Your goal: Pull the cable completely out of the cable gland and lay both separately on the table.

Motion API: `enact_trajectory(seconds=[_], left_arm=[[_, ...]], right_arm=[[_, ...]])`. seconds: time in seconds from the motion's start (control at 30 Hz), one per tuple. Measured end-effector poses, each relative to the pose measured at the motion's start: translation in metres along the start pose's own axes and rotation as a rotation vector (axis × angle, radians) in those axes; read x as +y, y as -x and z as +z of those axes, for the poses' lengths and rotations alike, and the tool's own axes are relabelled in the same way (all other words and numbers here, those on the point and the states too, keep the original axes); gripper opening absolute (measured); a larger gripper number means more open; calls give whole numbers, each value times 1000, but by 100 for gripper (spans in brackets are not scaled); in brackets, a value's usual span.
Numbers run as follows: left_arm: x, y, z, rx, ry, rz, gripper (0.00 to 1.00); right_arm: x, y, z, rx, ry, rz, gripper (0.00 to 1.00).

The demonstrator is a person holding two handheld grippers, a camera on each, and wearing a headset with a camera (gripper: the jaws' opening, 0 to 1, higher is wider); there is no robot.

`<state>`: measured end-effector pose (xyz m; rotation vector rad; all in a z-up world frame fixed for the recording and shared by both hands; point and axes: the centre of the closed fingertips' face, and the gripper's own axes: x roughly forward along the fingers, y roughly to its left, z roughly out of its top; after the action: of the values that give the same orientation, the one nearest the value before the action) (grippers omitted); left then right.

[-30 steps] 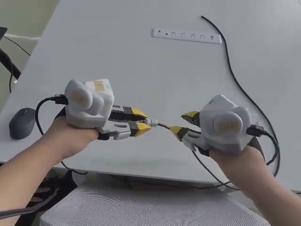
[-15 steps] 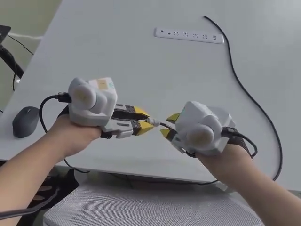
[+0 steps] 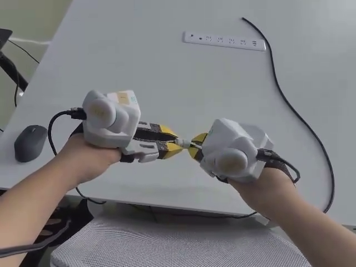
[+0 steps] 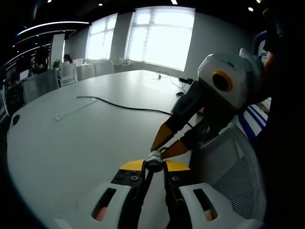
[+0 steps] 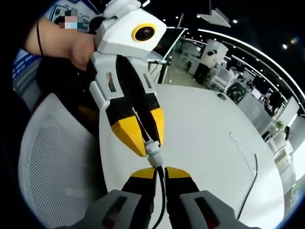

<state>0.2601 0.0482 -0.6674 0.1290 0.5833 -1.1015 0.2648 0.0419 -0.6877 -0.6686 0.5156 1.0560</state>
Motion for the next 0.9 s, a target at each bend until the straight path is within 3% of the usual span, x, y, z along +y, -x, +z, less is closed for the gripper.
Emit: enact_trajectory(seconds=[0.2,0.3,0.63,0.9], left_arm=[[0,-1,1,0,-2,1,15],[1,-2,1,0,1,2,15],[3,-3,2,4,-4,6,15],[7,0,3,1,3,15,15]], right_arm=[[-2,0,-1,-4,-18,3,1],[-4,-1,-2,-11,-68,6,1],[-7,-2,-3,-20,-128,8,0],[-18,0,-21,15,-196,-14,0]])
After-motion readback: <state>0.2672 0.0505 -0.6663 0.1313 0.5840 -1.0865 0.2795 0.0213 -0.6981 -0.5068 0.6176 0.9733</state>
